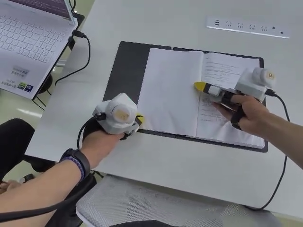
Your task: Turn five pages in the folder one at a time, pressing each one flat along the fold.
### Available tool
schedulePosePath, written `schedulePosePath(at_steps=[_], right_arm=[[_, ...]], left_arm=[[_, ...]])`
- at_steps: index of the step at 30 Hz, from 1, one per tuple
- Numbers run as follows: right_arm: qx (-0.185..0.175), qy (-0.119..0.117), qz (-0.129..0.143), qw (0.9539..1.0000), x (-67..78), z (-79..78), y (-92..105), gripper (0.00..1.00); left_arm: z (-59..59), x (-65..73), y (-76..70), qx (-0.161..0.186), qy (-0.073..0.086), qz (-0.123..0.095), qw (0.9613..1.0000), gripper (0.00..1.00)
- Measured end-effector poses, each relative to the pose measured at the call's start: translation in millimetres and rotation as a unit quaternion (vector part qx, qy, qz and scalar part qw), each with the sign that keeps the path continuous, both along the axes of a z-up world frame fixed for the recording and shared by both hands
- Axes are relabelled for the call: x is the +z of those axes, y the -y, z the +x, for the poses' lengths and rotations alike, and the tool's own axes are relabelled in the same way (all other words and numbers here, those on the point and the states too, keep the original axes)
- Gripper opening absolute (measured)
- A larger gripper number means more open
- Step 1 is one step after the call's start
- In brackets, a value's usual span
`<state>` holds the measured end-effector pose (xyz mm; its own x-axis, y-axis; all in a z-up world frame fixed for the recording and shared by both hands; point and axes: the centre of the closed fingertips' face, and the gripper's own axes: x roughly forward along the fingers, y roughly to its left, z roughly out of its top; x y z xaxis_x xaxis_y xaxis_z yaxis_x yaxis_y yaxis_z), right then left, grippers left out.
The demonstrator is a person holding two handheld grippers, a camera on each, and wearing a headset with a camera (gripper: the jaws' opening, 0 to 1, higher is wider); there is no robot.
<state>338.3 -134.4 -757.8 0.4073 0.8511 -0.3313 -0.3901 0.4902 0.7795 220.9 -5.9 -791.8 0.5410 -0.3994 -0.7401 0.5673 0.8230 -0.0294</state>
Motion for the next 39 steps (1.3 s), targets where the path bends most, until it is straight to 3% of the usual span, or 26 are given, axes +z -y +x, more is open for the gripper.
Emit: schedulePosePath(at_steps=[2,10,14,18,21,24,28,32,39], right_arm=[[-0.005,-0.01,0.009,0.9999,2.2,-2.8,2.3,0.0],[0.0,-0.007,0.02,0.9998,6.1,-6.5,1.5,0.0],[-0.004,-0.018,0.03,0.9994,6.4,-6.6,0.4,0.0],[-0.01,-0.017,0.034,0.9992,-1.8,10.4,4.4,0.0],[-0.016,-0.017,0.035,0.9991,-0.2,13.9,1.2,0.0],[-0.021,0.001,0.027,0.9994,-6.1,29.0,1.2,0.0],[-0.029,0.007,0.025,0.9993,-4.1,34.6,-1.3,0.0],[-0.047,0.005,0.03,0.9985,-12.3,57.8,1.1,0.0],[-0.07,0.004,0.035,0.9969,-8.5,67.9,-4.2,0.0]], left_arm=[[0.0,-0.2,-0.1,0.002,0.001,0.0,1.0,0.0],[-0.4,0.6,0.3,0.002,0.001,-0.001,1.0,0.0],[-0.4,0.6,0.0,0.004,0.001,-0.001,1.0,0.0],[-1.1,1.7,0.2,0.008,0.002,-0.002,1.0,0.0],[-1.6,2.3,0.4,0.008,0.002,-0.002,1.0,0.0],[-1.5,1.7,-0.3,0.012,0.001,-0.005,0.9999,0.0],[-1.4,1.5,-0.7,0.011,0.002,-0.004,0.9999,0.0],[-1.4,1.2,-1.1,0.011,0.001,-0.004,0.9999,0.0],[-1.2,0.9,-1.6,0.014,0.0,-0.004,0.9999,0.0]])
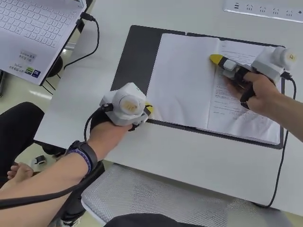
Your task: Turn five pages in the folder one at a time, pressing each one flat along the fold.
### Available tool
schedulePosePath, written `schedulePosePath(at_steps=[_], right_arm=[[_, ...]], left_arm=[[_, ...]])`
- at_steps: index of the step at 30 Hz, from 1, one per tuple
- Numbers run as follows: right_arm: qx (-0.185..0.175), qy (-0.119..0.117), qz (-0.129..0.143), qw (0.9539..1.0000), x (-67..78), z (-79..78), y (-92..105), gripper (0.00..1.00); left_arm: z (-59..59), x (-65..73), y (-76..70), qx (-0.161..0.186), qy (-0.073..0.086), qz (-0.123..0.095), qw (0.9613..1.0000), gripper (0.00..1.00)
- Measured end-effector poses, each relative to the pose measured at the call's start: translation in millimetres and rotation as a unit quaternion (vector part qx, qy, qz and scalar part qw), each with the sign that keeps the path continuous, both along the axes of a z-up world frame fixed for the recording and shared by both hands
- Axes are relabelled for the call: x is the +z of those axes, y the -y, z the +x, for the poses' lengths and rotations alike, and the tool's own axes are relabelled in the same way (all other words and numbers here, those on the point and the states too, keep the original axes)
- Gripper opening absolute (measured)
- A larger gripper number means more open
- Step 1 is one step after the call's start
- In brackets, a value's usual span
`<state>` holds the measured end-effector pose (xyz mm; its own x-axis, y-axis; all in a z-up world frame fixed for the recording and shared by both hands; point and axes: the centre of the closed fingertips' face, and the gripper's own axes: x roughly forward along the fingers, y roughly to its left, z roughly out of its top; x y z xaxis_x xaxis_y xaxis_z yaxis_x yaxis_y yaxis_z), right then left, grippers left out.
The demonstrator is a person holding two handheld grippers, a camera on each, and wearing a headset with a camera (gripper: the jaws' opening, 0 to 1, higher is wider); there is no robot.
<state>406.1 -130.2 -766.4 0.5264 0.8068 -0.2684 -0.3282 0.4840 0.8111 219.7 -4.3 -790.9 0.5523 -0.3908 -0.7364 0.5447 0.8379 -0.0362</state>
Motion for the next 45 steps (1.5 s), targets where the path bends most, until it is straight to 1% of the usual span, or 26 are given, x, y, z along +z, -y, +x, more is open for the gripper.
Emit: schedulePosePath(at_steps=[4,8,9,10,11,13,14,17,20,23,24,27,33,38,41,45], right_arm=[[-0.022,-0.003,0.009,0.9997,0.4,9.9,0.6,0.0],[-0.046,-0.001,0.009,0.9989,1.3,20.8,2.0,0.0],[-0.05,-0.003,0.01,0.9987,1.0,23.1,2.2,0.0],[-0.064,-0.015,0.017,0.9977,-1.3,28.4,4.6,0.0],[-0.07,-0.019,0.021,0.9971,-1.6,30.0,5.1,0.0],[-0.073,-0.009,0.016,0.9971,-0.6,31.9,4.9,0.0],[-0.076,-0.004,0.013,0.997,-1.8,35.8,5.8,0.0],[-0.085,-0.002,0.016,0.9963,-3.3,43.3,7.4,0.0],[-0.102,-0.003,0.02,0.9946,-6.4,55.9,11.6,0.0],[-0.105,0.001,0.017,0.9943,-7.3,62.5,11.4,0.0],[-0.1,0.006,0.01,0.9949,-8.1,62.8,10.7,0.0],[-0.099,0.011,0.008,0.995,-9.4,68.7,8.7,0.0],[-0.12,0.005,0.014,0.9927,-11.5,81.6,8.7,0.0],[-0.129,0.004,0.018,0.9915,-10.9,85.5,9.5,0.0],[-0.135,0.0,0.022,0.9906,-11.0,87.7,10.2,0.0],[-0.131,0.01,0.017,0.9912,-10.4,87.5,9.5,0.0]], left_arm=[[0.1,-0.3,-0.1,0.001,-0.001,-0.001,1.0,0.0],[0.1,-0.5,-0.1,0.003,-0.001,-0.001,1.0,0.0],[0.1,-0.5,-0.1,0.003,-0.001,-0.001,1.0,0.0],[0.0,-0.4,0.0,0.004,-0.001,-0.002,1.0,0.0],[-0.1,-0.3,0.0,0.004,-0.001,-0.002,1.0,0.0],[-0.3,-0.1,0.1,0.007,-0.001,-0.003,1.0,0.0],[-0.4,0.0,0.2,0.007,-0.002,-0.003,1.0,0.0],[-0.6,0.2,0.3,0.009,-0.002,-0.003,1.0,0.0],[-0.9,0.3,0.3,0.01,-0.002,-0.004,0.9999,0.0],[-1.0,0.3,0.3,0.011,-0.003,-0.005,0.9999,0.0],[-1.0,0.4,0.4,0.011,-0.002,-0.005,0.9999,0.0],[0.3,0.5,1.5,0.011,-0.001,-0.006,0.9999,0.0],[2.2,0.7,2.7,0.01,0.0,-0.008,0.9999,0.0],[2.0,0.8,2.7,0.008,0.002,-0.009,0.9999,0.0],[2.6,1.0,2.3,0.014,-0.003,-0.016,0.9998,0.0],[2.9,1.1,2.3,0.015,-0.003,-0.014,0.9998,0.0]])
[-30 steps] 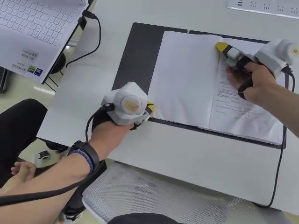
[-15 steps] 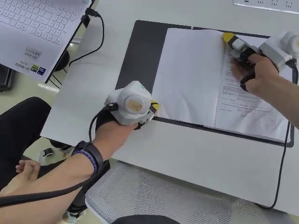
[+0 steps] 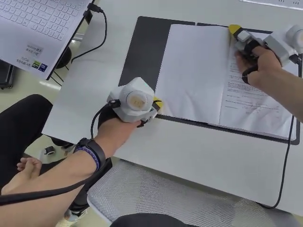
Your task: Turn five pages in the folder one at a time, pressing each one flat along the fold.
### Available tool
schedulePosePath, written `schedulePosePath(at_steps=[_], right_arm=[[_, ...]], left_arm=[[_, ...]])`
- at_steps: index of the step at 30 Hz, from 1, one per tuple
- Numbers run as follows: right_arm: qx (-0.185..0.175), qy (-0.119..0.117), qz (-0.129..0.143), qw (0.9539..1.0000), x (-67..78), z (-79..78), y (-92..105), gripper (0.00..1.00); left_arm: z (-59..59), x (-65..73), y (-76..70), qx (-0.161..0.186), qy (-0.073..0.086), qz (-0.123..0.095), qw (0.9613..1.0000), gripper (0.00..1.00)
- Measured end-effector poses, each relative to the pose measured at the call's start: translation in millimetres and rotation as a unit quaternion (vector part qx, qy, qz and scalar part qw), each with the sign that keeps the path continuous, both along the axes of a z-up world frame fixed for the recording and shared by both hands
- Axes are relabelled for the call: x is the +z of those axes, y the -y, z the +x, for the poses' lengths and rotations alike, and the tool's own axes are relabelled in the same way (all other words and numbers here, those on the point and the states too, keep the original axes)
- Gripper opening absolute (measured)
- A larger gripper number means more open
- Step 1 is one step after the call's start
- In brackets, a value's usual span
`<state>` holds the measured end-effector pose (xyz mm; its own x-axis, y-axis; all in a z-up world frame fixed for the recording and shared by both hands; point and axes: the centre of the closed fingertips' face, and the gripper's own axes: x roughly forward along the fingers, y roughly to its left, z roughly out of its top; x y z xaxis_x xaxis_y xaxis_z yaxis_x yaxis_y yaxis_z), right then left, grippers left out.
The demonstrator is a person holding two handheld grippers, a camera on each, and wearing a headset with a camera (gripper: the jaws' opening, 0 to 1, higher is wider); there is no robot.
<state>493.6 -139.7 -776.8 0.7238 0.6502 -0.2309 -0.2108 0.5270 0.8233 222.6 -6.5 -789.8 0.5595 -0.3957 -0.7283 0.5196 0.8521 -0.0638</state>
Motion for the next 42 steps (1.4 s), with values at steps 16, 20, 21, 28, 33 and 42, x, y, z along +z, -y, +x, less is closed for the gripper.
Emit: schedulePosePath(at_steps=[16,20,21,28,33,42], right_arm=[[0.061,0.015,-0.01,0.998,2.3,-37.7,-1.4,0.0],[0.073,0.019,-0.013,0.9971,6.5,-50.6,-3.3,0.0],[0.076,0.019,-0.013,0.9968,8.4,-54.9,-4.2,0.0],[0.113,0.04,-0.028,0.9924,17.6,-83.6,-7.7,0.0],[0.123,0.044,-0.029,0.991,16.4,-92.8,-6.1,0.0],[0.152,0.051,-0.029,0.9867,13.2,-120.9,-5.0,0.0]], left_arm=[[-0.5,-0.7,-0.5,0.0,-0.001,-0.001,1.0,0.0],[-1.1,0.6,0.1,0.001,-0.002,-0.002,1.0,0.0],[-1.4,1.3,0.5,0.001,-0.002,-0.002,1.0,0.0],[-2.8,4.7,2.0,0.001,-0.003,-0.002,1.0,0.0],[-2.3,5.4,2.1,0.001,-0.003,-0.002,1.0,0.0],[-0.1,4.1,1.7,0.0,-0.005,-0.003,1.0,0.0]])
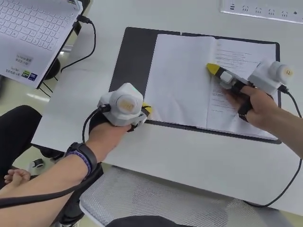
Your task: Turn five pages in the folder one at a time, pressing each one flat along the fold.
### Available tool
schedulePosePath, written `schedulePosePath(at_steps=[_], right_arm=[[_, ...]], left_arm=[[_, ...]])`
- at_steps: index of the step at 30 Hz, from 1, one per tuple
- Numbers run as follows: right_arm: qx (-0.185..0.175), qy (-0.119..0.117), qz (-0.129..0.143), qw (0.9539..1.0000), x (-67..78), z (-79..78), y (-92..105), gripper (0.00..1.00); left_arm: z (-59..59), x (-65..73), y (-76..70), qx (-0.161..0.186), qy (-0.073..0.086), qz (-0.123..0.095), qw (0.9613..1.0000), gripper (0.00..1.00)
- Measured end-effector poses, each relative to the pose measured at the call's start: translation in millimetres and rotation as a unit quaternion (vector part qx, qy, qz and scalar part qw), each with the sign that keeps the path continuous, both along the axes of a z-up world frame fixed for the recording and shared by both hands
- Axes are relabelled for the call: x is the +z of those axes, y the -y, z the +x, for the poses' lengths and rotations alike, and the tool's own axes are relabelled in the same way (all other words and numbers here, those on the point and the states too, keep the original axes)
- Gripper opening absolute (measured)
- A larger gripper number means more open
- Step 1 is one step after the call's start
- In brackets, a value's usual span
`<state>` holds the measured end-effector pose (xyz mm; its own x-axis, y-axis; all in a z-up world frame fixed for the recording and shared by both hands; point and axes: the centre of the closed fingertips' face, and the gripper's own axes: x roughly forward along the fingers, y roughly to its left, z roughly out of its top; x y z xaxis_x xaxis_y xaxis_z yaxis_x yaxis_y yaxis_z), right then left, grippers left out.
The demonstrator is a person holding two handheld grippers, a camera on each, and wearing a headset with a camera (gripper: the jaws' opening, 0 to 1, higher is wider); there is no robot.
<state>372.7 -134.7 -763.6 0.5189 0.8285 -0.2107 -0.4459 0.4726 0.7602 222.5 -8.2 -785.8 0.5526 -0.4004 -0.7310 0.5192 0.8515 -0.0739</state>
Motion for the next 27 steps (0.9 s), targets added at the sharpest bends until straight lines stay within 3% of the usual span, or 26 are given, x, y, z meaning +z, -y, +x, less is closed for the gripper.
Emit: schedulePosePath(at_steps=[13,27], right_arm=[[0.03,-0.003,-0.005,0.9995,4.4,-48.5,-5.5,0.0],[0.066,-0.007,-0.011,0.9977,7.1,-90.6,-4.3,0.0]], left_arm=[[1.6,-3.9,-1.4,-0.001,0.0,-0.003,1.0,0.0],[1.3,-5.6,-1.2,0.0,0.0,-0.004,1.0,0.0]])
